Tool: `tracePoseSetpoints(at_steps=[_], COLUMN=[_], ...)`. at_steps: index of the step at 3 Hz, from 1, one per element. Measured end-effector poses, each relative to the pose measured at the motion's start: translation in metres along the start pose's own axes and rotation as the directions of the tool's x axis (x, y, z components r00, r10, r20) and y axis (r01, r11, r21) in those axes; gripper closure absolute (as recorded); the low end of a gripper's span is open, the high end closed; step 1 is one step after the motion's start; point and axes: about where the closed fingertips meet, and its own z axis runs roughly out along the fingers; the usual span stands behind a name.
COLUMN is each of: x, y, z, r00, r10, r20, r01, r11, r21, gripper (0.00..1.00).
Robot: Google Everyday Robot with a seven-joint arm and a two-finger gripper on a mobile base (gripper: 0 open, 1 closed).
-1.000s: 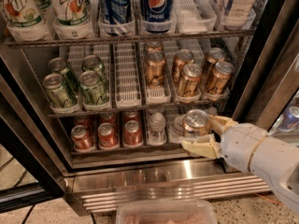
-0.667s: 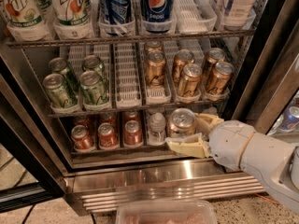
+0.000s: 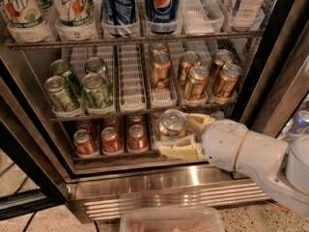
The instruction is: Pick orange can from middle shelf of fridge
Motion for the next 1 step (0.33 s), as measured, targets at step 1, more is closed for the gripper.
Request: tracePoseSetpoints(at_steps=[1], x=[0.0000], y=[0.0000], z=[0.0000], r00=[1.000], r10=[0.000], r20=[0.000], r01=[0.000], r11=[1.0000], r21=[0.000], gripper=[1.00])
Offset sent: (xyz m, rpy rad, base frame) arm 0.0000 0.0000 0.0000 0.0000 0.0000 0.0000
